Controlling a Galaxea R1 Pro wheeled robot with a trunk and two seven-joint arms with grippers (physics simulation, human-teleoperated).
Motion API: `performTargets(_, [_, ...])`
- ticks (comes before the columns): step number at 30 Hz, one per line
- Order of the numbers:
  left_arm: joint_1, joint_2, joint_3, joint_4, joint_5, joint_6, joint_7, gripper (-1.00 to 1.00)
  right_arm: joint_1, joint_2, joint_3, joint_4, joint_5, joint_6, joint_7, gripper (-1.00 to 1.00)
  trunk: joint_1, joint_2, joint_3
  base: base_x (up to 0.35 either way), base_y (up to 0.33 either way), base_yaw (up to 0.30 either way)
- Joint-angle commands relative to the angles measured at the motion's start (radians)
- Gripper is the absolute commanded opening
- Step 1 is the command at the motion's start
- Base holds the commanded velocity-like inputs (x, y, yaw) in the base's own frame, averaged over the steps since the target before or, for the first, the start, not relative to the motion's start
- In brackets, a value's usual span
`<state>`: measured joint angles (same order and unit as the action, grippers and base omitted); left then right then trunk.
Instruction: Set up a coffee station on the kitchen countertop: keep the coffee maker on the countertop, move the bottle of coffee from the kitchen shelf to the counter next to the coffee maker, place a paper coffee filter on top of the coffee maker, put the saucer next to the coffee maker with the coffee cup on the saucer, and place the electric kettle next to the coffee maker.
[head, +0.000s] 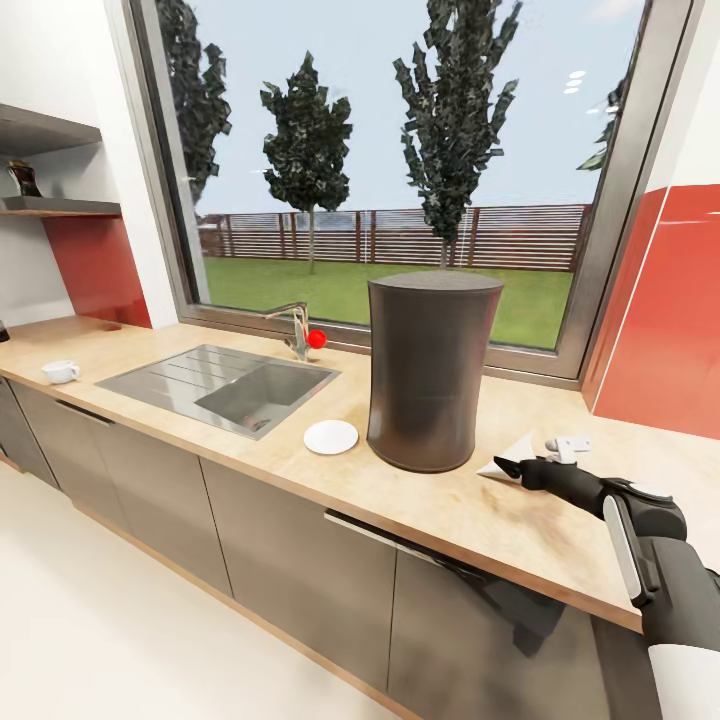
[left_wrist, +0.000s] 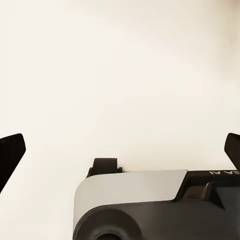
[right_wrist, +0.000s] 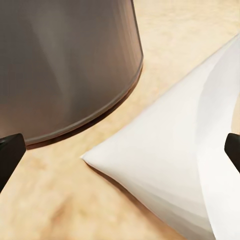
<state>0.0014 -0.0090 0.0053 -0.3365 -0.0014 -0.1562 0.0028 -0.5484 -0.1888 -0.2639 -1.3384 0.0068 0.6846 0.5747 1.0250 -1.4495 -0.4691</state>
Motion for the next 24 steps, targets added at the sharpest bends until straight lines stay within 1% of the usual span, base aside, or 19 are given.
performTargets(1, [0.0, 0.0, 0.001, -0.001, 0.0, -0.002, 0.0, 1.0, -0.001, 0.0, -0.001, -0.001, 0.001, 0.006, 0.005, 1.0, 0.0, -0.001, -0.001, 0.0, 0.0, 0.0])
performTargets(24, [0.0, 0.0, 0.001, -0.001, 0.0, -0.002, 0.001, 1.0, -0.001, 0.0, -0.001, 0.005, 0.0, 0.007, 0.012, 1.0, 0.0, -0.001, -0.001, 0.0, 0.0, 0.0])
